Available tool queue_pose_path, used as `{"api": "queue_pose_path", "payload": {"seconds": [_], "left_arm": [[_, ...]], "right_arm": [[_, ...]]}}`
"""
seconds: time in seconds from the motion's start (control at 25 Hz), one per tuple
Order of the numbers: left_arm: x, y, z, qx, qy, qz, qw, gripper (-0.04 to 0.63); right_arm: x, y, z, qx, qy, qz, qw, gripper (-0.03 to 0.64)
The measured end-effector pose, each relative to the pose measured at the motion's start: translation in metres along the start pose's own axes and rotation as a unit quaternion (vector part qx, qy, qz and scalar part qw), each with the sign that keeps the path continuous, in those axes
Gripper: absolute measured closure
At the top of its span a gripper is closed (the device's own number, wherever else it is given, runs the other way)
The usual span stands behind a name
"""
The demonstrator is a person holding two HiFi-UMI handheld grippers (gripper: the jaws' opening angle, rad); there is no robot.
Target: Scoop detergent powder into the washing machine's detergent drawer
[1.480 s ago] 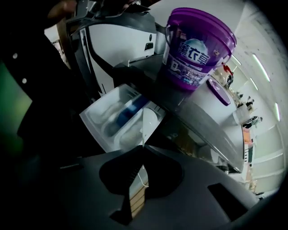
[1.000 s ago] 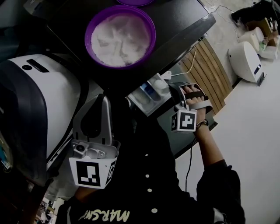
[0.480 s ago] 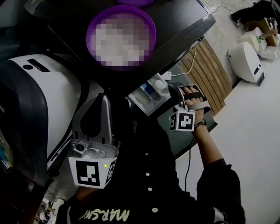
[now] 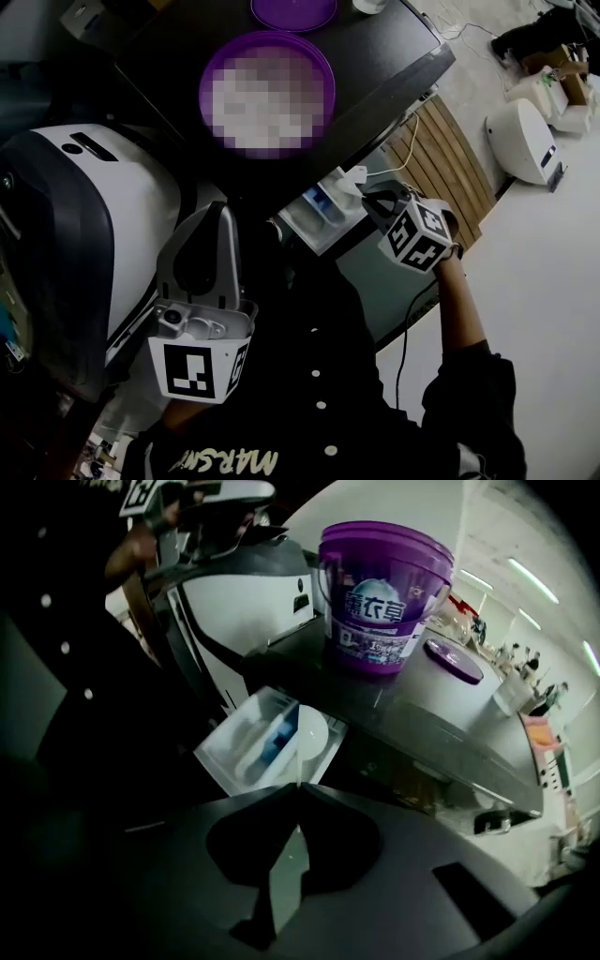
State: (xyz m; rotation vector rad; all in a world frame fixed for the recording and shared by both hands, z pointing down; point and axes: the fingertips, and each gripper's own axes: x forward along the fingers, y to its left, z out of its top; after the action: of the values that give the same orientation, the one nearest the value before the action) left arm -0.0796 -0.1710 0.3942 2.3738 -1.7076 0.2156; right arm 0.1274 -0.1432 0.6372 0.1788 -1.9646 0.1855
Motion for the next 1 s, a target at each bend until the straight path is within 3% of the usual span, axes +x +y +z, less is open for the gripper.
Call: {"api": "queue_pose_path", "payload": {"seconds": [0.12,0.24,0.36,0.56,0.84,1.0], "left_arm": [[0.000,0.003,0.005,0.000,-0.007,0.002,1.0000,0.581],[-0.001,0.006,0.009,0.001,-0.012,0.002,0.9999,0.581],[0.000,0.009,0.014,0.003,-0.016,0.001,0.9999,0.581],[0.000,0.014,0.025,-0.002,-0.029,0.001,0.9996,0.580],[0.001,0.019,0.047,-0.012,-0.051,0.002,0.9986,0.581],[-0.004,0.025,0.060,-0.010,-0.068,0.008,0.9976,0.581]], "right_arm": [[-0.012,0.002,0.012,0.070,-0.035,0.040,0.996,0.584],[-0.025,0.010,0.028,0.157,-0.094,0.082,0.980,0.584],[-0.044,0.014,0.048,0.247,-0.181,0.120,0.944,0.584],[-0.096,0.009,0.092,0.355,-0.322,0.164,0.862,0.584],[-0.186,-0.032,0.151,0.387,-0.473,0.104,0.785,0.584],[-0.224,-0.051,0.156,0.354,-0.542,0.027,0.762,0.584]]}}
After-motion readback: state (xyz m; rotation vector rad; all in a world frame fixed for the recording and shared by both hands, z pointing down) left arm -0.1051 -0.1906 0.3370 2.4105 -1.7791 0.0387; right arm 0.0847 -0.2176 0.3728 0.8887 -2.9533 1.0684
